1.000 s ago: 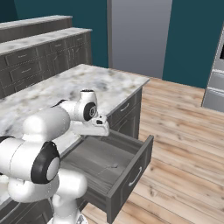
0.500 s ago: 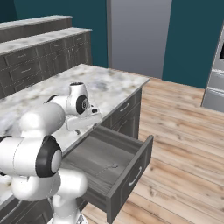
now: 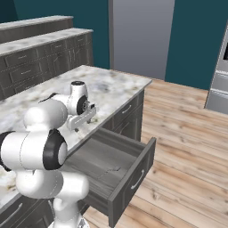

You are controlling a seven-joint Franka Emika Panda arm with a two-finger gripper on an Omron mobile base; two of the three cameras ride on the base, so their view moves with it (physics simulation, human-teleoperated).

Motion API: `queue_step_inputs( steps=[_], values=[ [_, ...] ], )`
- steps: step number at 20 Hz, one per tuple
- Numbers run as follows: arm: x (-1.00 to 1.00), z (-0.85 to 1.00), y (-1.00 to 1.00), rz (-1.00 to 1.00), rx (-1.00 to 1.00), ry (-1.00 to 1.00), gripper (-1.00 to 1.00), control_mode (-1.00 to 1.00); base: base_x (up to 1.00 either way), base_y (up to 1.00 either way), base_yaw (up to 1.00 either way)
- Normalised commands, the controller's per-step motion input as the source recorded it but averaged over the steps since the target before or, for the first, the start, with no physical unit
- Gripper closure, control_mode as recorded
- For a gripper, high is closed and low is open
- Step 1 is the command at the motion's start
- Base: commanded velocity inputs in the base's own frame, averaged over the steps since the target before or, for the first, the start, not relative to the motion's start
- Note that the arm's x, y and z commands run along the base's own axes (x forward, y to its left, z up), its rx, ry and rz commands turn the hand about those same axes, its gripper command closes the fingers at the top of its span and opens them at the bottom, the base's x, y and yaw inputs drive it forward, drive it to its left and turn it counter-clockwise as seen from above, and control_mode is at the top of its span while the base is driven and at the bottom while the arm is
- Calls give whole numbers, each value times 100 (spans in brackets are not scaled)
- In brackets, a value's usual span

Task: Organize the utensils by type. Pick up the wooden spoons from the counter and place them in the open cabinet. Then pick up the metallic utensils from the counter and place them in the open drawer.

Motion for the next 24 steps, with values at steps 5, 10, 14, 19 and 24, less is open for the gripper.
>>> queue_step_inputs(
  steps=[5, 10, 14, 19, 24],
  values=[
    [8, 1, 47, 13, 4, -11, -100, -100, 0, 0, 0],
    [12, 0, 56, -7, 0, -1, -100, -100, 0, 0, 0],
    [21, 2, 52, -19, 0, 0, -100, -100, 0, 0, 0],
    [31, 8, 44, -9, 0, 0, -100, -100, 0, 0, 0],
    [26, 0, 48, 0, 0, 0, -100, -100, 0, 0, 0]
  ],
)
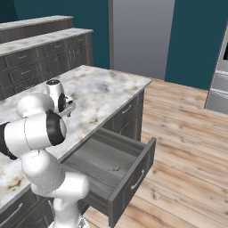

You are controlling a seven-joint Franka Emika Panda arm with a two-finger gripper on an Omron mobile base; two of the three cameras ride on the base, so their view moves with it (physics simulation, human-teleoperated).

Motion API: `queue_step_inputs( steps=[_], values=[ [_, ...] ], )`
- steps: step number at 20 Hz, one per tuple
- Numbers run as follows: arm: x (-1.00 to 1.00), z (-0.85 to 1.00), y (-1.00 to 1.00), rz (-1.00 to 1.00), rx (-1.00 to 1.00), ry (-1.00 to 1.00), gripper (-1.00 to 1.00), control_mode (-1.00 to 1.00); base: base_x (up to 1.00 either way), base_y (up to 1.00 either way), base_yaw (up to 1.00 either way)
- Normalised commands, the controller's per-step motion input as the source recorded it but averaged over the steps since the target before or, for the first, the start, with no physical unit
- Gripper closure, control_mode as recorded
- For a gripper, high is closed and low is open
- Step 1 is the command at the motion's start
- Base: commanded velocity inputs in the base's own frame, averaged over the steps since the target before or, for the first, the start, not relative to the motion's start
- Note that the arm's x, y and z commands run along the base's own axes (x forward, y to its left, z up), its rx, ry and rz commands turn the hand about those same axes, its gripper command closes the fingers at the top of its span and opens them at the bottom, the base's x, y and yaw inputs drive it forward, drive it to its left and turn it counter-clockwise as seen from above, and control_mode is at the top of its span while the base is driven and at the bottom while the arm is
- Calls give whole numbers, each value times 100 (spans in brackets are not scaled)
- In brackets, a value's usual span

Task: Organize the utensils by type. Pick up the wooden spoons from the counter and place them in the open cabinet. Then pick up the metallic utensils from the counter and place them in the open drawer.

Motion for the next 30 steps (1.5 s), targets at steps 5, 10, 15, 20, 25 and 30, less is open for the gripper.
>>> queue_step_inputs(
  steps=[5, 10, 15, 20, 25, 30],
  values=[
    [24, 0, 51, 0, 0, 0, -100, -100, 0, 0, 0],
    [26, -1, 48, 0, 0, 0, -100, -100, 0, 0, 0],
    [52, -11, 39, -2, 0, 0, -100, -100, 0, 0, 0],
    [45, -7, 39, -2, 0, 0, -100, -100, 0, 0, 0],
    [27, -12, 42, 0, 0, 0, -100, -100, 0, 0, 0],
    [25, -10, 35, 0, 0, 0, -100, -100, 0, 0, 0]
  ],
)
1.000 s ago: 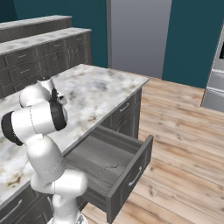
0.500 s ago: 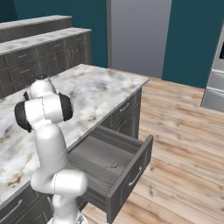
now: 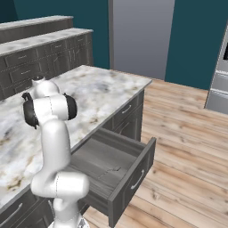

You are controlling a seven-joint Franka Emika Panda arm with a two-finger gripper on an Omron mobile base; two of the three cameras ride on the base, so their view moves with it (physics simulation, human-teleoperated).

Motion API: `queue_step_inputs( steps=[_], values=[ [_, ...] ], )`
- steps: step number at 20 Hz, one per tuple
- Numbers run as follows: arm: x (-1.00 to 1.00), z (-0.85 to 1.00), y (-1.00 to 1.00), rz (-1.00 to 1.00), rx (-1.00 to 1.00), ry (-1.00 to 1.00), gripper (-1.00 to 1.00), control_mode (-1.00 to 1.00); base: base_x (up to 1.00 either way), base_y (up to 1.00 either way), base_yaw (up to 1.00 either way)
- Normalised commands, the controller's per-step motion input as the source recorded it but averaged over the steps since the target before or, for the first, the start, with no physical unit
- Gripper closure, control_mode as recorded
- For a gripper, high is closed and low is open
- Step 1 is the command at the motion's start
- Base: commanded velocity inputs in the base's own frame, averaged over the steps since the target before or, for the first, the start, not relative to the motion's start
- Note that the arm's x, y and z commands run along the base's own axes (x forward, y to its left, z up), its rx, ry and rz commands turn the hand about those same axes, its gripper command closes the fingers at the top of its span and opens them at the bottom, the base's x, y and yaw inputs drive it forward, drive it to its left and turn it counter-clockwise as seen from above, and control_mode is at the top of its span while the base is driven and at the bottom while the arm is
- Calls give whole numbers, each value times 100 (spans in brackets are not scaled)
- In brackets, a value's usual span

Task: Organize the utensils by type. Pick up the wooden spoons from the counter and place them in the open cabinet. Then pick up the metallic utensils from the counter and place them in the open drawer.

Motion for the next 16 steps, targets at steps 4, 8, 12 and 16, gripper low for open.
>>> queue_step_inputs(
  steps=[4, 8, 12, 16],
  values=[
    [25, -13, 25, 0, 0, 0, -100, -100, 0, 0, 0],
    [21, -14, 23, 0, 0, 0, -100, -100, 0, 0, 0],
    [22, -22, 6, 0, 0, 0, -100, -100, 0, 0, 0],
    [23, -28, 0, 0, 0, 0, -100, -100, 0, 0, 0]
  ],
)
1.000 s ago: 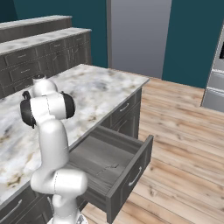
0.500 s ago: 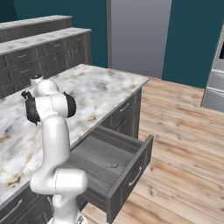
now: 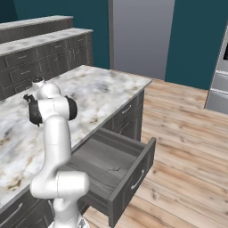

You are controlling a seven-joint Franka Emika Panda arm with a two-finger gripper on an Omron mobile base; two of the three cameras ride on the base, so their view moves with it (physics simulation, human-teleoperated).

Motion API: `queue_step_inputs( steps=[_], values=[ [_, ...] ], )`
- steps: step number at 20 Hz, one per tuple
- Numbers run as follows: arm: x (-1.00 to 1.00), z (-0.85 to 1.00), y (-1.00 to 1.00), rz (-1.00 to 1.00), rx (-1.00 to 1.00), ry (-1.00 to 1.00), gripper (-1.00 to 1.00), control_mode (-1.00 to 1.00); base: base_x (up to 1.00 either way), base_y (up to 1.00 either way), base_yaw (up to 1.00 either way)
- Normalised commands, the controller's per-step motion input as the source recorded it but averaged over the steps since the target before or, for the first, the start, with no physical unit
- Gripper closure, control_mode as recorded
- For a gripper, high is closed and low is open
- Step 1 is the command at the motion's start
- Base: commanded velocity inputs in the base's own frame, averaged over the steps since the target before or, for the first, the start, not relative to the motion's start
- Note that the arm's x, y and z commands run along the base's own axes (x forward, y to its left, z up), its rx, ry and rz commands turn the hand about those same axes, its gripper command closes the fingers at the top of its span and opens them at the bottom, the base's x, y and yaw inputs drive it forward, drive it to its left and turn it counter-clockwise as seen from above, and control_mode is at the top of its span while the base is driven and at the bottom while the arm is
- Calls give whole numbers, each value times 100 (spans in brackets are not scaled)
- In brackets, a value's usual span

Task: Organize the utensils by type. Pick up the wooden spoons from the counter and place them in the open cabinet. Then pick up the metallic utensils from the counter and place them in the open drawer.

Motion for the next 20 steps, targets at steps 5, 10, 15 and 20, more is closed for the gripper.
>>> queue_step_inputs(
  steps=[5, 10, 15, 20],
  values=[
    [24, -27, 0, 0, 0, 0, -100, -100, 0, 0, 0],
    [25, -17, 5, 0, 1, 0, -100, -100, 0, 0, 0],
    [9, -16, 12, 0, 0, 0, -100, -100, 0, 0, 0],
    [11, -7, 15, 0, 0, 0, -100, -100, 0, 0, 0]
  ],
)
